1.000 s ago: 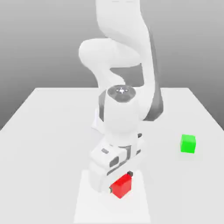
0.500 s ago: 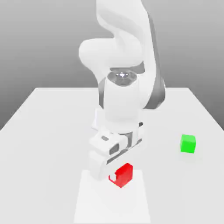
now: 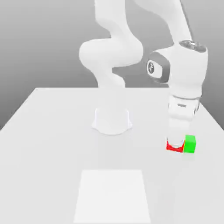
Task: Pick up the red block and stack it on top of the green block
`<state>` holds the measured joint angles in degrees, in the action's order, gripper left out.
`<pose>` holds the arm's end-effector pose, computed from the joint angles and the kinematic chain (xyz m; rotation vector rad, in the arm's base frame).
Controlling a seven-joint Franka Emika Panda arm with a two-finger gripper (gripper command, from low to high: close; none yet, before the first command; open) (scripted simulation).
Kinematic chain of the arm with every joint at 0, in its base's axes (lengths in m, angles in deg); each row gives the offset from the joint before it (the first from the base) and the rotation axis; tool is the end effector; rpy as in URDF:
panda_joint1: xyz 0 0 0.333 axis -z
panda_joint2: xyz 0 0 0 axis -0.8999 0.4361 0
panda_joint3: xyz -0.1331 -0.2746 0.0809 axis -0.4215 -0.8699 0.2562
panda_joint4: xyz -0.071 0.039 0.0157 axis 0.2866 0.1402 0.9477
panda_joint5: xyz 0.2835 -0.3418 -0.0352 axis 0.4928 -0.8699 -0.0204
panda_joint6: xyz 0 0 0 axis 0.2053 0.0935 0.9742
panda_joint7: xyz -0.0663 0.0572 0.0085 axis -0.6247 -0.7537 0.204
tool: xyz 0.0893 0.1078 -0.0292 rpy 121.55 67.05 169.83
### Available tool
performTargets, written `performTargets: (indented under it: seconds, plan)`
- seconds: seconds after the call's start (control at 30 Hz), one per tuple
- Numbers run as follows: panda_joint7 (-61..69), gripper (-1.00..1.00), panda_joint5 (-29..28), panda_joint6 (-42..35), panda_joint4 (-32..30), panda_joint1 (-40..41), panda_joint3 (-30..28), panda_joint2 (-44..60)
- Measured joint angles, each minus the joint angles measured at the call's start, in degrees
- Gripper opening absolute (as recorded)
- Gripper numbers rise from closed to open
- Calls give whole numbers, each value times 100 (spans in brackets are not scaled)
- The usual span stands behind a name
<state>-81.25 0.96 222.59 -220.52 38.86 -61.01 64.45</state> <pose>0.2889 0.2509 0.1611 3.0183 0.8470 -0.0071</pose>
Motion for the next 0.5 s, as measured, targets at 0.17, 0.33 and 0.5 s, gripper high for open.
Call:
performTargets:
  seconds: [0.17, 0.33, 0.5]
  plan:
    - [93, -100, 489, -45, -235, -957, 517, -319]
    - [7, -100, 524, 30, -305, -1264, 800, -343]
    - [-247, -100, 158, 289, -259, -1037, 926, -47]
